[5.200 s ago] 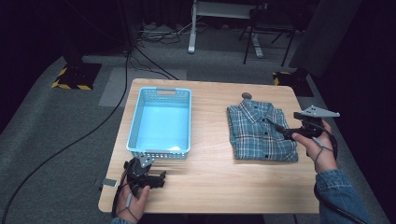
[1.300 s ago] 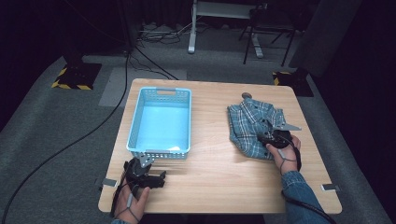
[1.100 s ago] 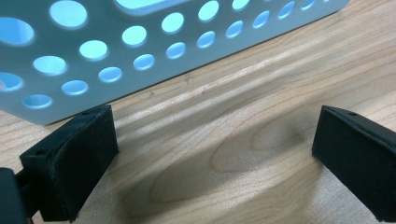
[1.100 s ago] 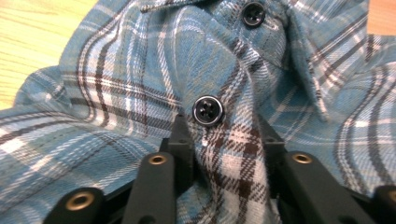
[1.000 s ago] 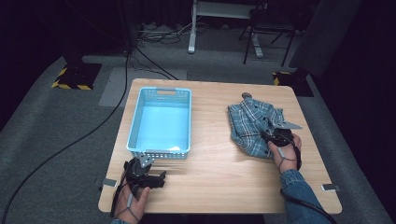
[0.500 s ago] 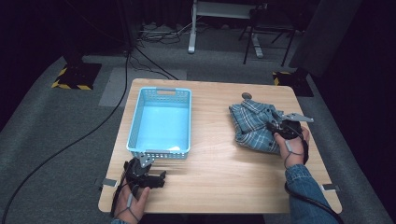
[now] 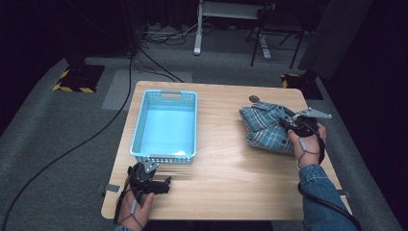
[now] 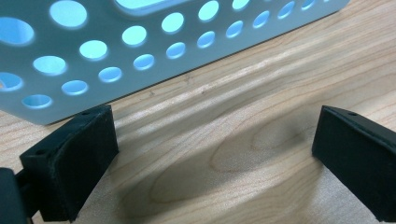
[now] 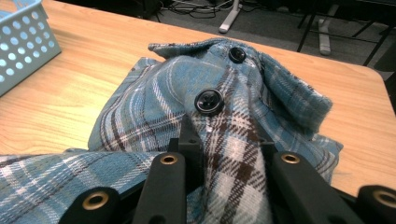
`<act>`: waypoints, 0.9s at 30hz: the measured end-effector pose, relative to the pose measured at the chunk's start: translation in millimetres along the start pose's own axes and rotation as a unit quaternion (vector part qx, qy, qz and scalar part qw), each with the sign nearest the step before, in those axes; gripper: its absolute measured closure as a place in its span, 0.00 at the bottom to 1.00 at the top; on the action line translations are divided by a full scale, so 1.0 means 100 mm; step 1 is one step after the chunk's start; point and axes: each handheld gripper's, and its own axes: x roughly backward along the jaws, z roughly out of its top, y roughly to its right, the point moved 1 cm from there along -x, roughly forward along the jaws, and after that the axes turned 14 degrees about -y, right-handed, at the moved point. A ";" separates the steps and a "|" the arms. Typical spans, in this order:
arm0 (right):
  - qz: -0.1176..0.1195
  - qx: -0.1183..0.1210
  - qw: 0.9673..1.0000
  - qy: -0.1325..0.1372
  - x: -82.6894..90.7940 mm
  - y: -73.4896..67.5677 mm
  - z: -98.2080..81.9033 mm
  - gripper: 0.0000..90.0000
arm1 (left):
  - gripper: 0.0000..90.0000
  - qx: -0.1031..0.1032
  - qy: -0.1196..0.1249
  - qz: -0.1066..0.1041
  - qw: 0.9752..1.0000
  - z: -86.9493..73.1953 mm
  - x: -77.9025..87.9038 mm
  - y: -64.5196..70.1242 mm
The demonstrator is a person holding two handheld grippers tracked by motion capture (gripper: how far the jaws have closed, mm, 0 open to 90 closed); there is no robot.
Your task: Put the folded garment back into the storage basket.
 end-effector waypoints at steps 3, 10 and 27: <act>-0.002 0.001 1.000 0.004 0.05 0.01 0.04 0.82 | 0.00 0.000 0.000 0.000 1.000 0.00 0.00 0.00; -0.008 0.010 1.000 0.012 0.16 -0.01 0.18 0.82 | 0.00 -0.001 0.000 0.000 1.000 0.00 0.00 0.00; -0.005 0.033 0.999 0.038 0.34 -0.19 0.61 0.82 | 0.00 -0.002 0.000 -0.001 1.000 0.00 0.00 0.00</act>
